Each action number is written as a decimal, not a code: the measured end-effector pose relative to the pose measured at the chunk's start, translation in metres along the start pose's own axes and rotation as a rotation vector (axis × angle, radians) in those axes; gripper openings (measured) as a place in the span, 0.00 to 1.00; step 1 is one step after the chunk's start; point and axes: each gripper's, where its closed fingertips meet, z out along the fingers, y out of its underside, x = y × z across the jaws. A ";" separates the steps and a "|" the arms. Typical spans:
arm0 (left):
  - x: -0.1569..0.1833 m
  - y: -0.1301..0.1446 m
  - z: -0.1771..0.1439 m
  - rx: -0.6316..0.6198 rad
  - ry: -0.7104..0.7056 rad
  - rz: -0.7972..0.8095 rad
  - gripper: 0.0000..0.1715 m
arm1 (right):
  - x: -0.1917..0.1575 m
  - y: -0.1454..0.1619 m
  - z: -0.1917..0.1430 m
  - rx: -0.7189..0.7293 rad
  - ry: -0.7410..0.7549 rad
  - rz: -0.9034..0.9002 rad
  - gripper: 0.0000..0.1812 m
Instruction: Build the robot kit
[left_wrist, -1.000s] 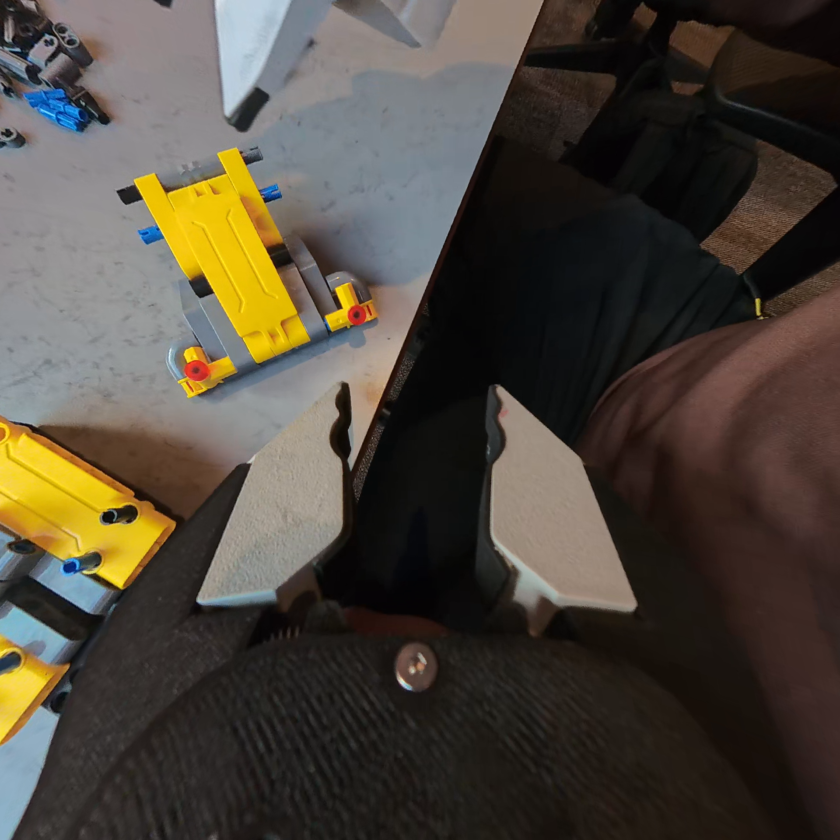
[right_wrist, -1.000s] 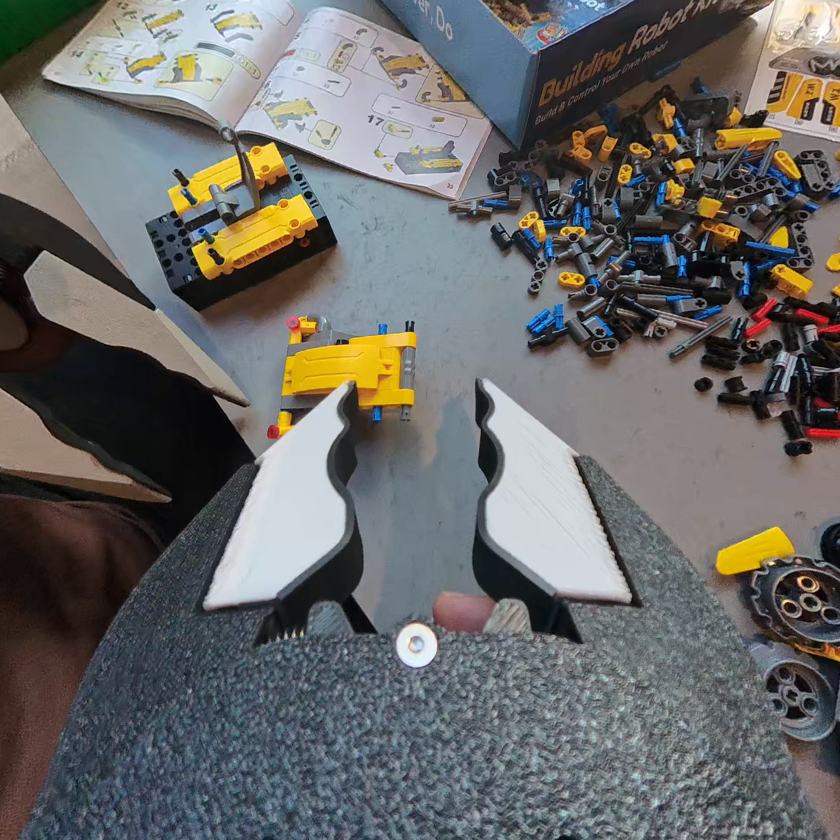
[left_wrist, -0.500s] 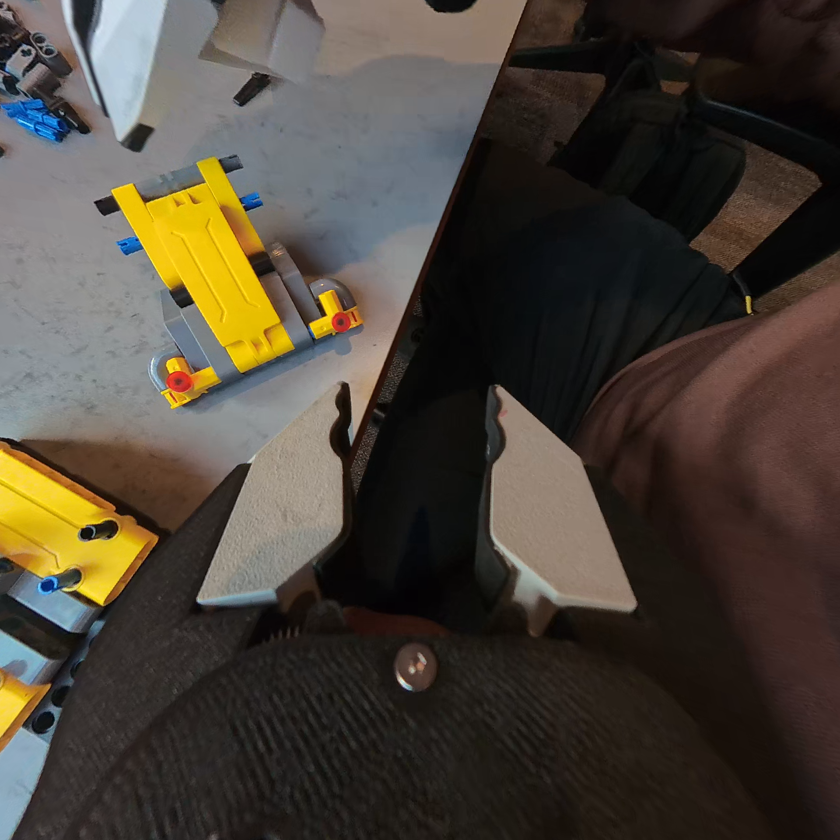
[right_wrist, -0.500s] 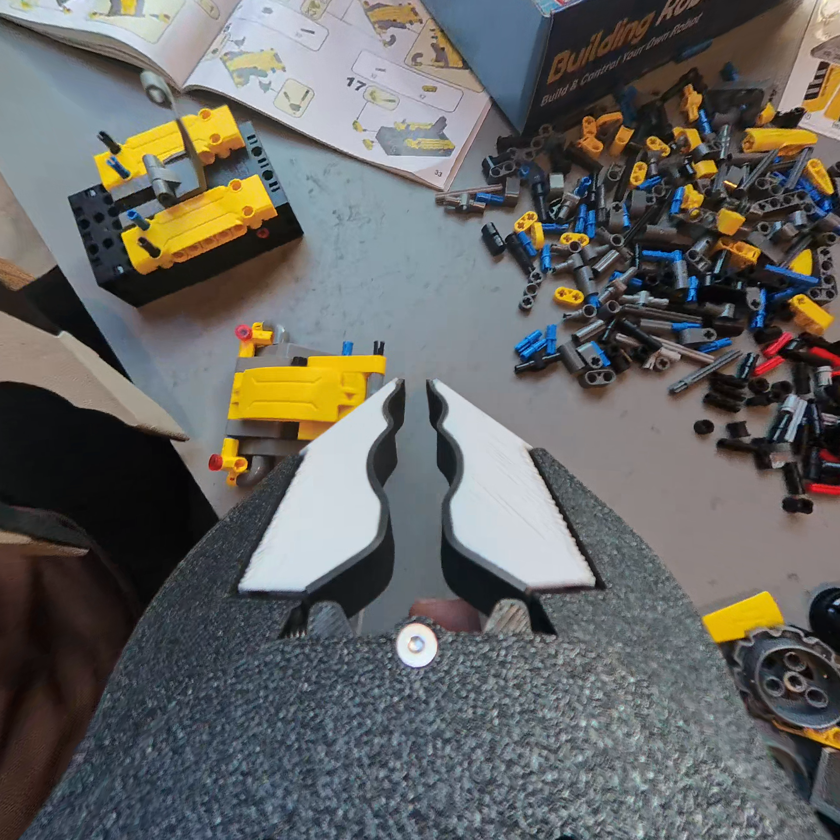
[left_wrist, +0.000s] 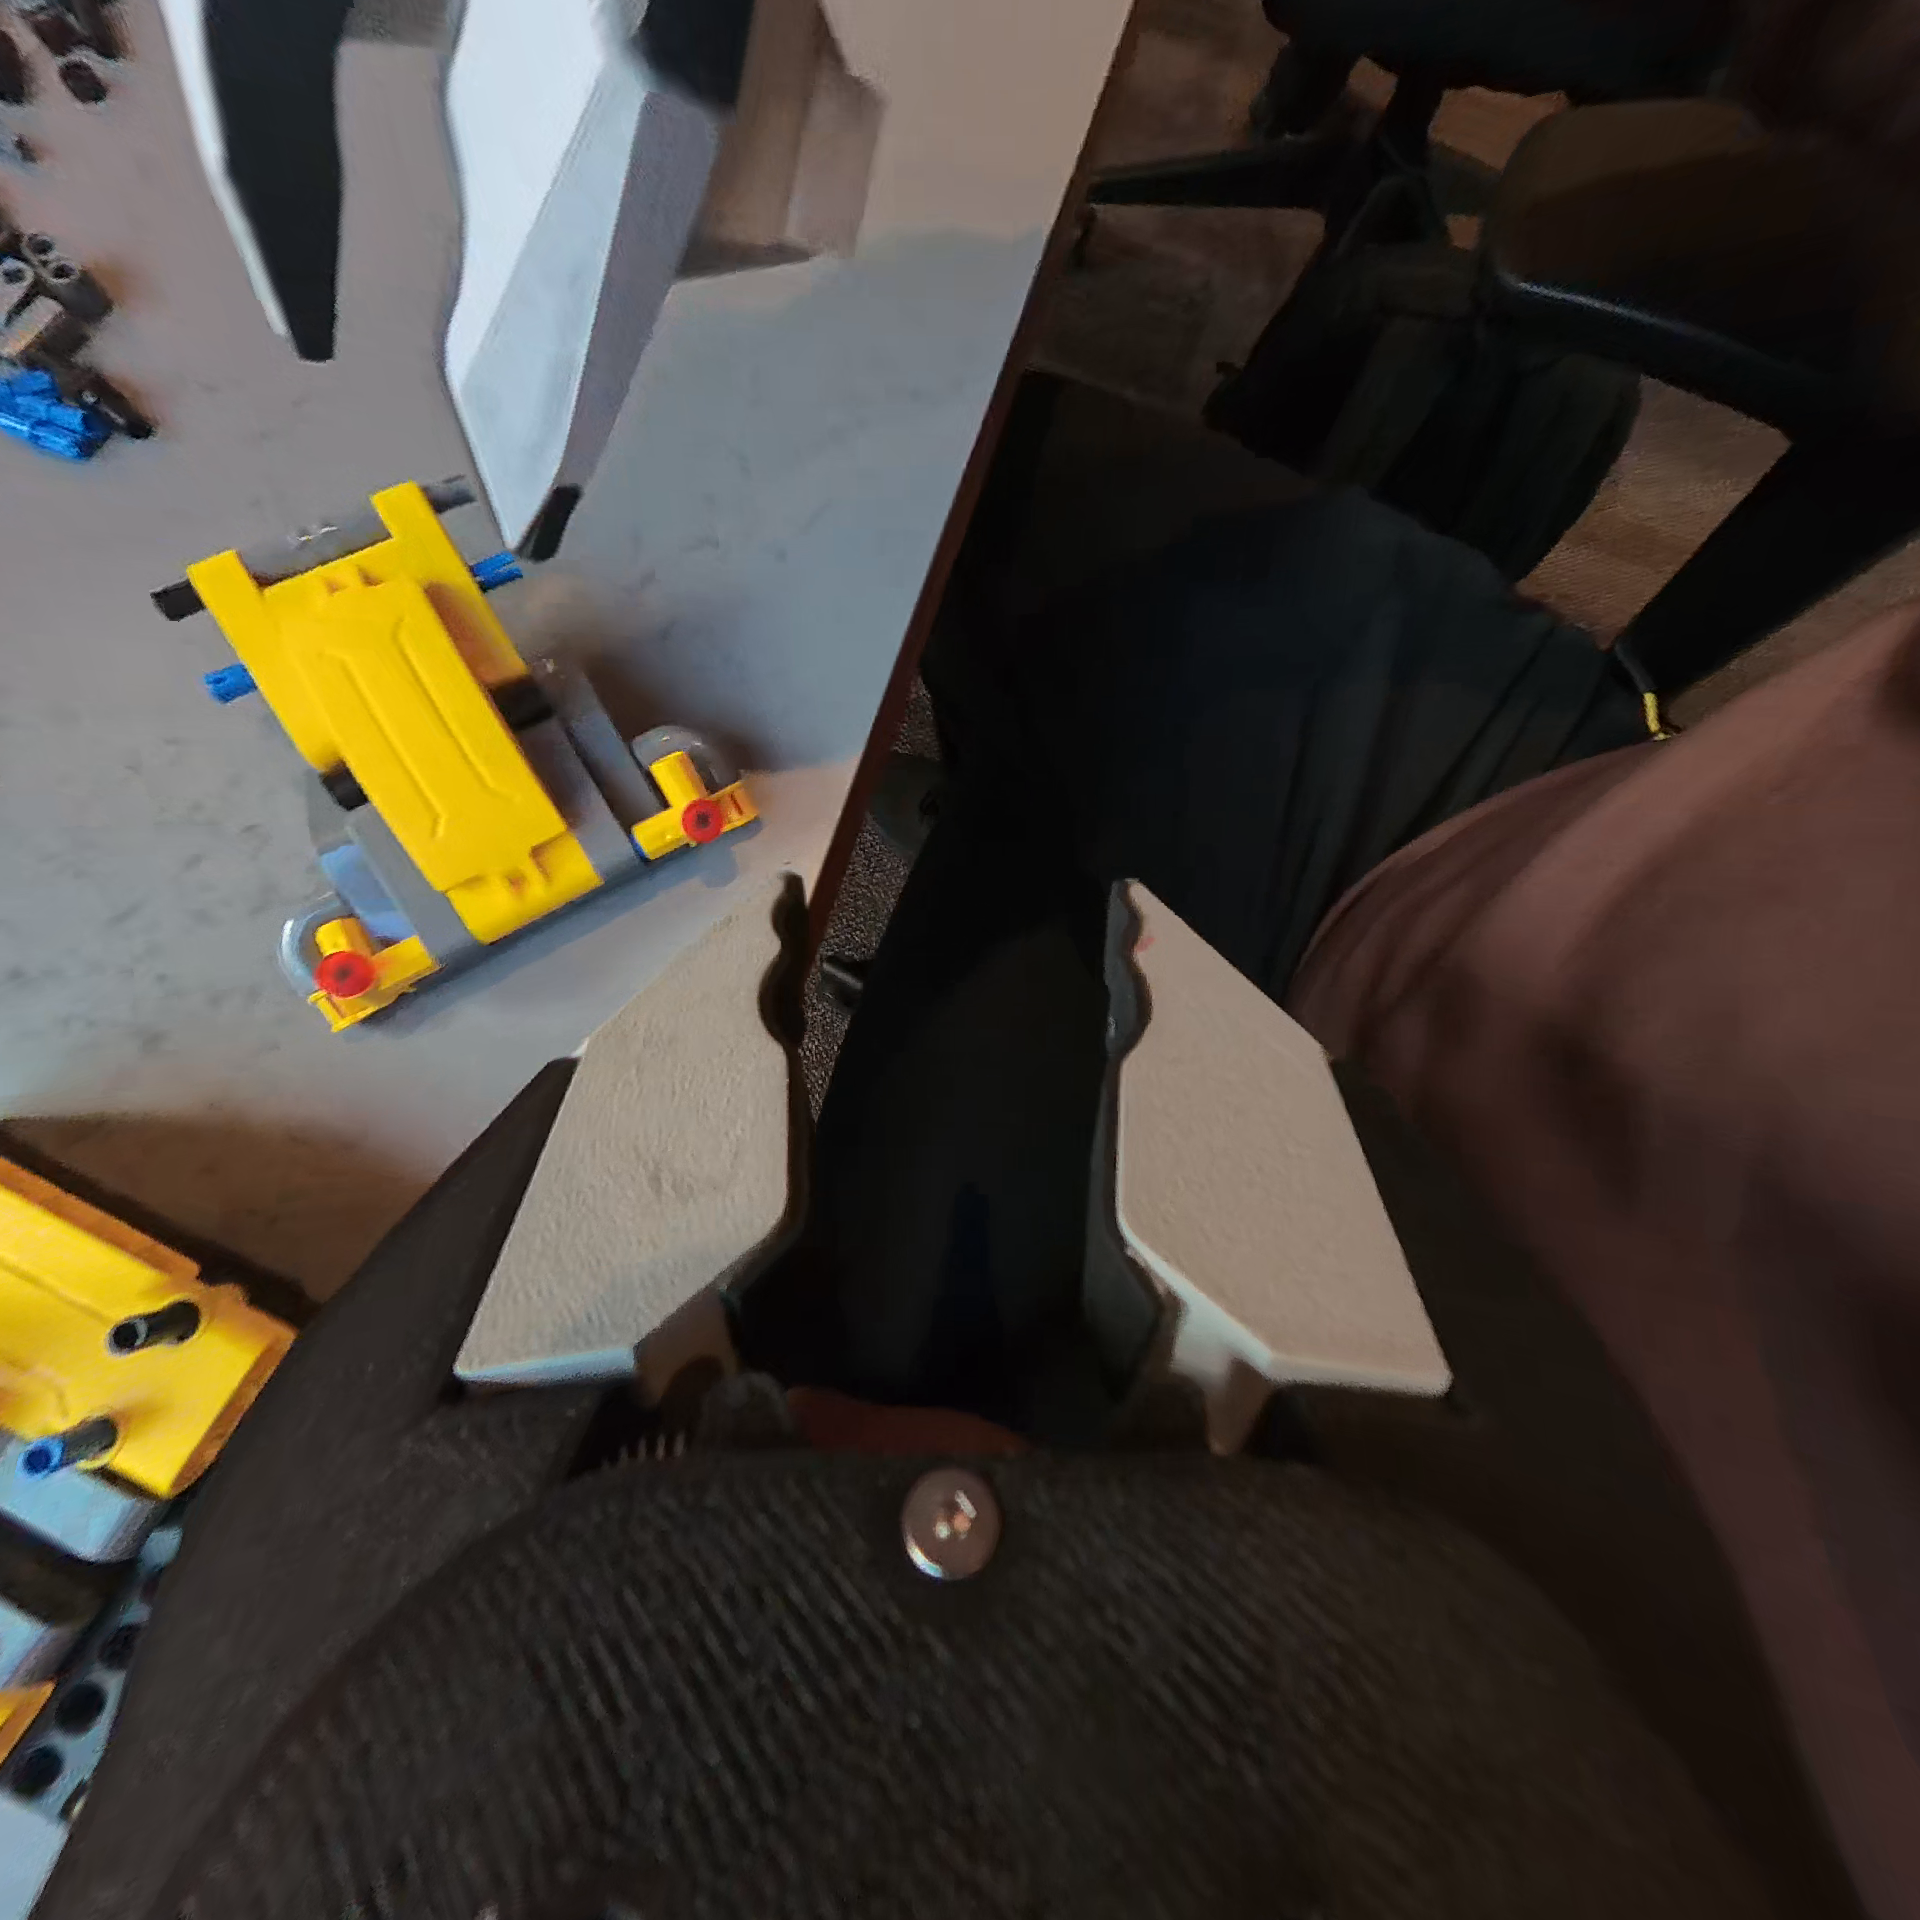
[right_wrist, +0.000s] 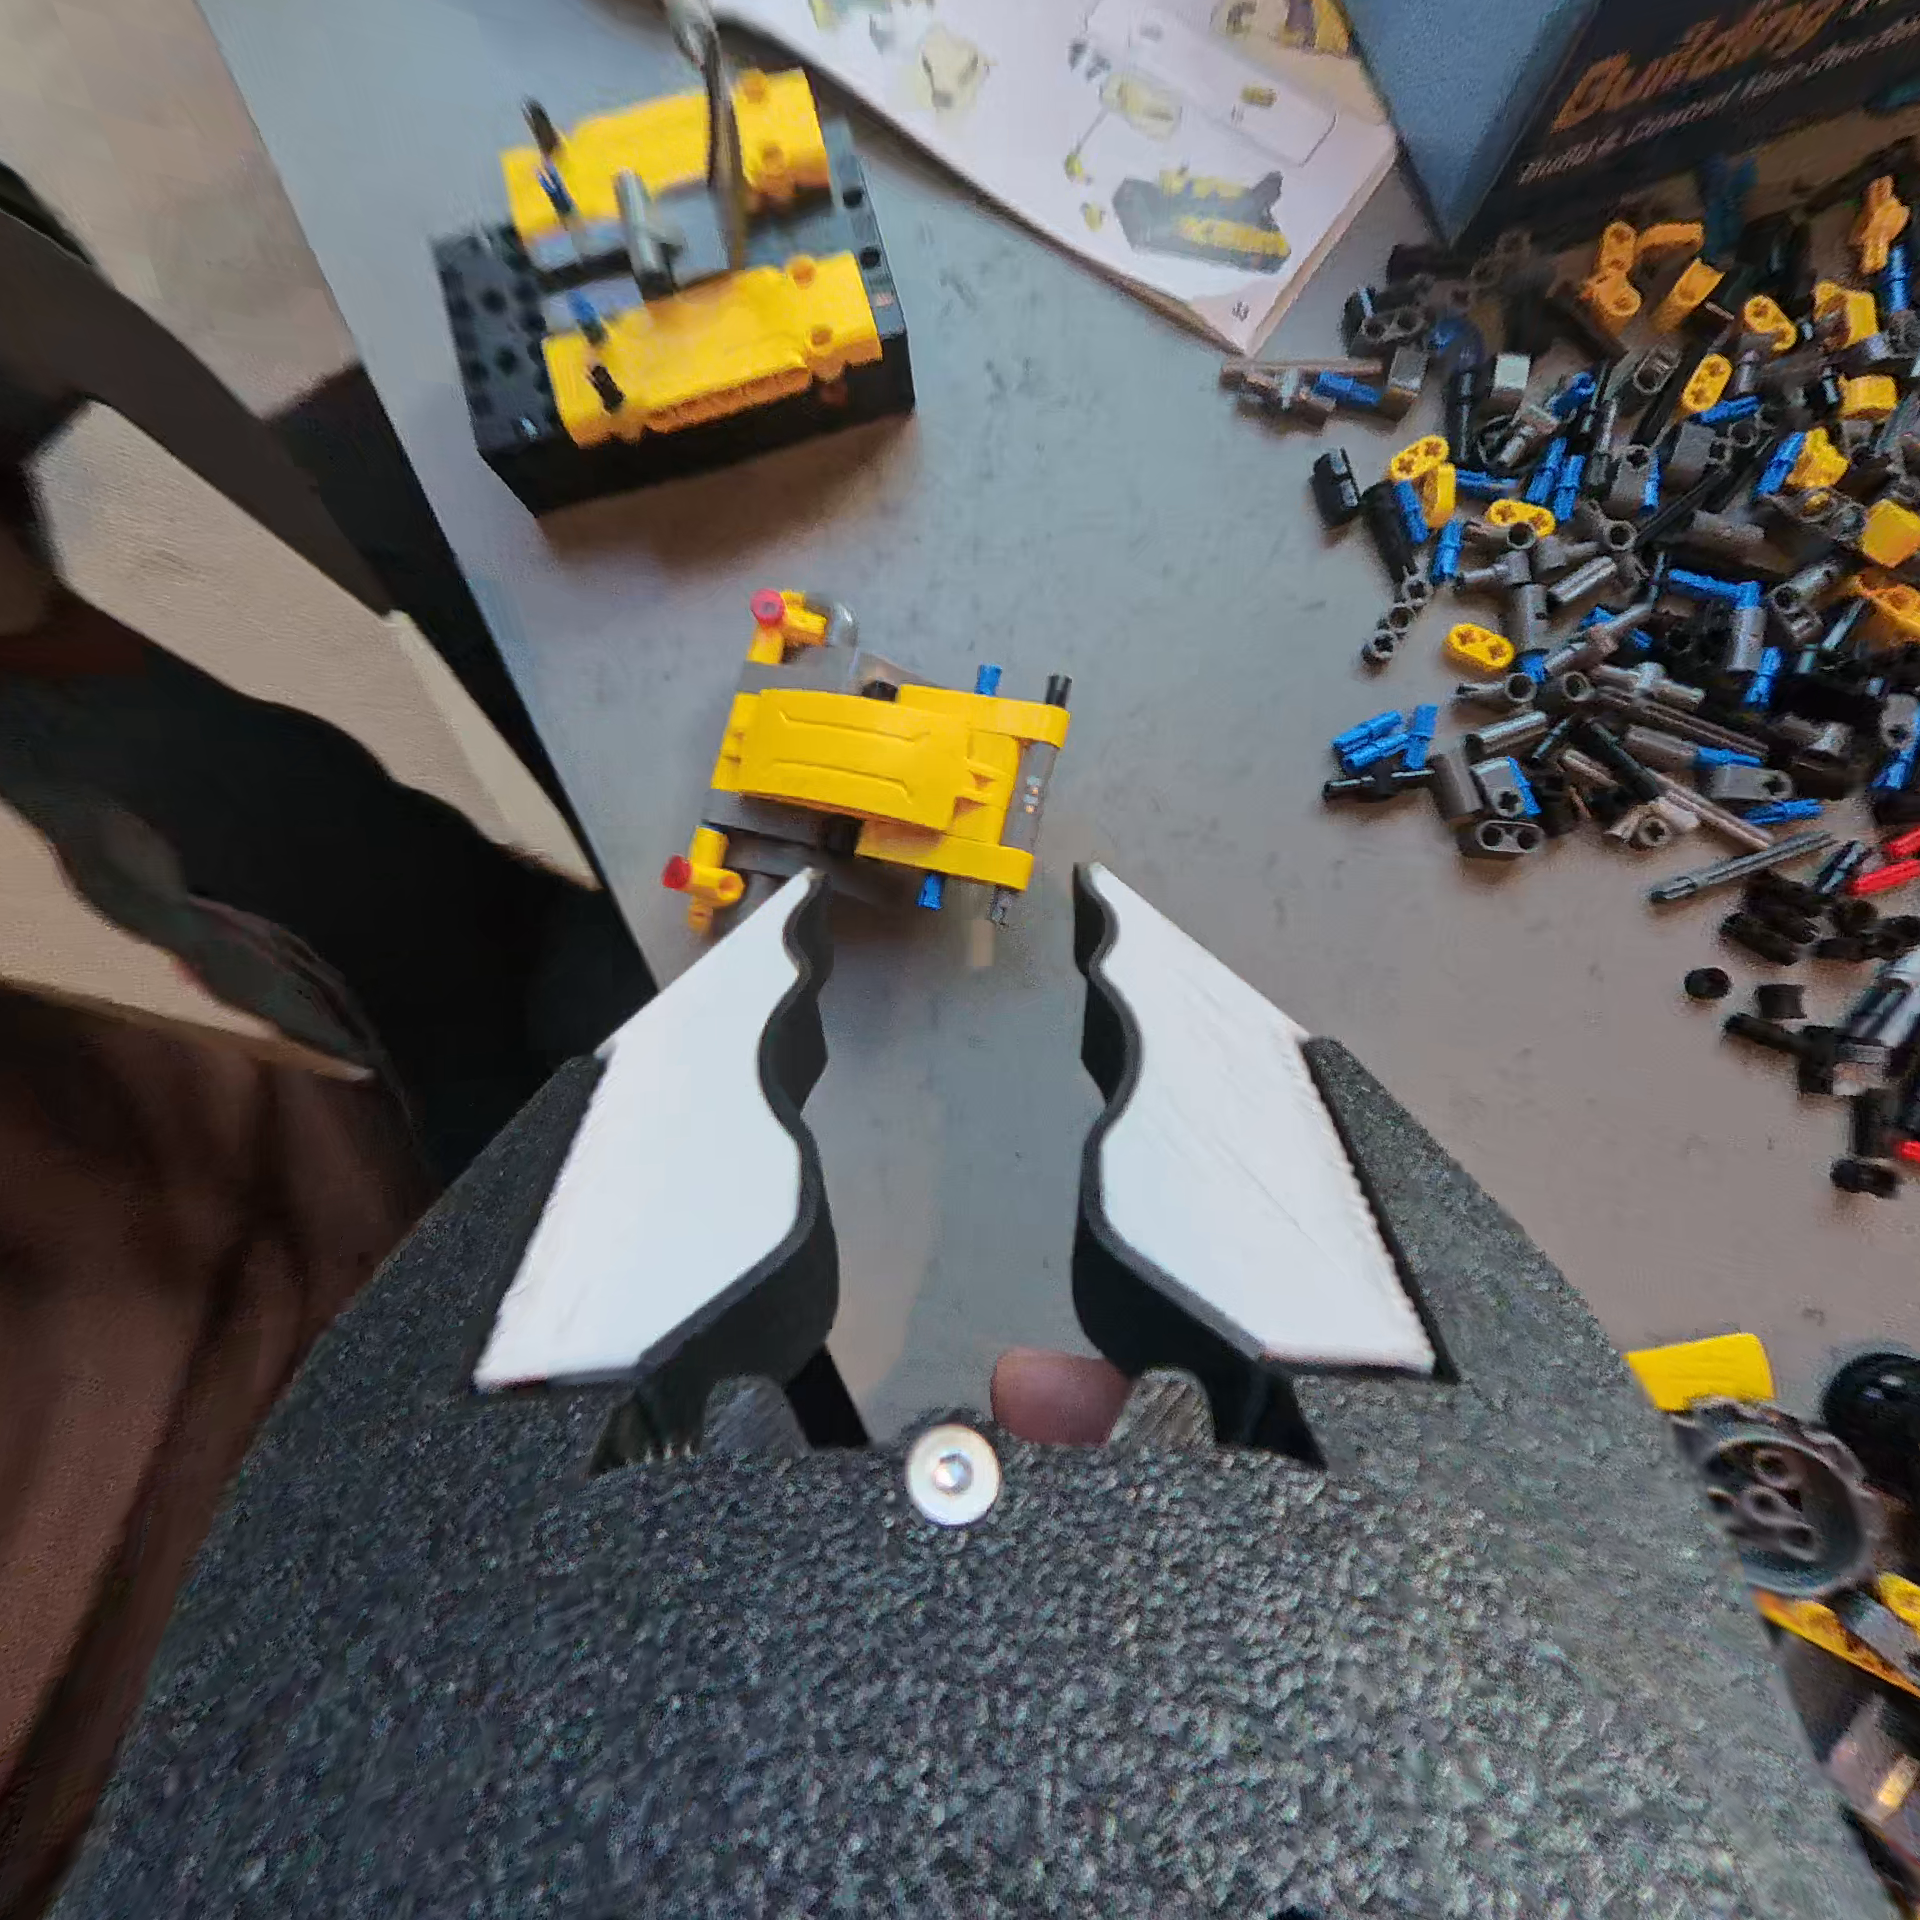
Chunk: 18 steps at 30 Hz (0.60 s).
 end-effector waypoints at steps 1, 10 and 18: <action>0.001 0.001 0.002 -0.008 0.004 0.000 0.33 | 0.004 0.002 0.005 -0.027 0.030 -0.026 0.24; 0.007 0.002 0.009 -0.010 0.017 -0.003 0.31 | 0.039 -0.018 0.025 -0.038 0.159 -0.083 0.17; 0.011 -0.003 0.014 0.018 0.023 -0.021 0.31 | 0.056 -0.009 -0.013 0.147 0.213 0.067 0.16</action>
